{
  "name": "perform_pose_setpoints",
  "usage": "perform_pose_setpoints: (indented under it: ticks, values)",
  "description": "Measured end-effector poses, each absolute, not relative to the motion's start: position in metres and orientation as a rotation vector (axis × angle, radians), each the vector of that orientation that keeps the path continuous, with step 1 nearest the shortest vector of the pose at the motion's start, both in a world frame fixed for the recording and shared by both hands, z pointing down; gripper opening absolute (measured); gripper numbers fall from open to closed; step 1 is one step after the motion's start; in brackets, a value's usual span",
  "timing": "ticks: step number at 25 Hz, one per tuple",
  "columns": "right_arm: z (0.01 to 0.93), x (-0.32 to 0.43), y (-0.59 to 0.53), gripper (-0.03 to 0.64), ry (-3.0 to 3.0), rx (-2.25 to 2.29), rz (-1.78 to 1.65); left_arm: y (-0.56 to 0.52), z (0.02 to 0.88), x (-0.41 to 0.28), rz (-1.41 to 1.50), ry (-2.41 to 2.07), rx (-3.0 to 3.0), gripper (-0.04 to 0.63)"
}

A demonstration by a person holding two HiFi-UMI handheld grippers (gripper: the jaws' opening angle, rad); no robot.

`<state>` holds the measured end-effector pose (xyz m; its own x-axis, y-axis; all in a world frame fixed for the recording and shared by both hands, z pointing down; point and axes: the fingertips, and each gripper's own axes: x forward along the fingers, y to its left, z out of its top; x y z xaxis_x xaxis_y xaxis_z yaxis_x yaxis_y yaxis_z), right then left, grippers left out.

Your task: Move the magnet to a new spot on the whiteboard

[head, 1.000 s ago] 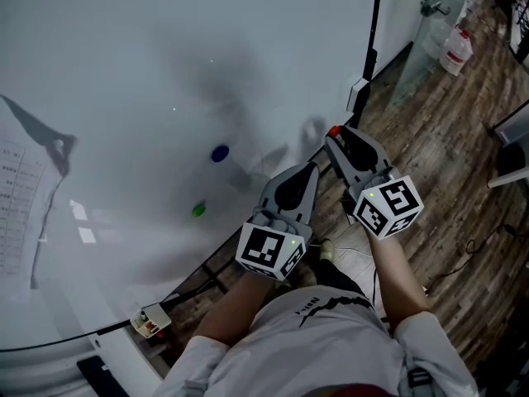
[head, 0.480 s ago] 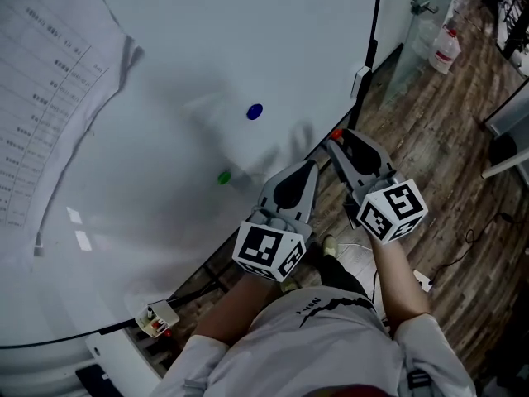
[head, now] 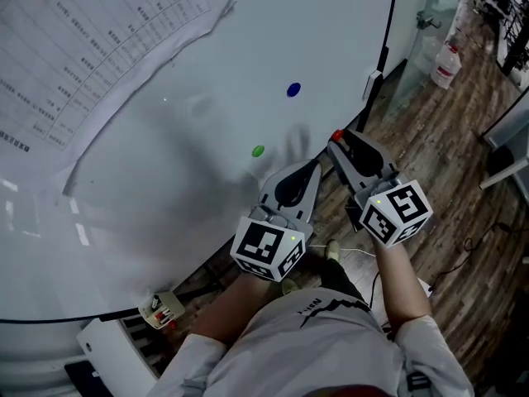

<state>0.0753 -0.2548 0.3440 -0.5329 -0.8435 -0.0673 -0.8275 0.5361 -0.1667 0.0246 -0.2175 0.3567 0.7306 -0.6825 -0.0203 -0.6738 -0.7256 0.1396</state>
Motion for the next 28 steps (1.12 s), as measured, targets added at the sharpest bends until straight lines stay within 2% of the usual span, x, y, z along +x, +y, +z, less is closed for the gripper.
perform_pose_setpoints:
  ticks: [16, 28]
  values:
    - [0.199, -0.016, -0.228, 0.129, 2.717, -1.143, 0.099, -0.196, 0.242, -0.052, -0.17, -1.206, 2.934, 0.012]
    - [0.104, -0.061, -0.232, 0.129, 2.707, -1.098, 0.396, -0.186, 0.201, -0.067, -0.219, -1.258, 2.992, 0.012]
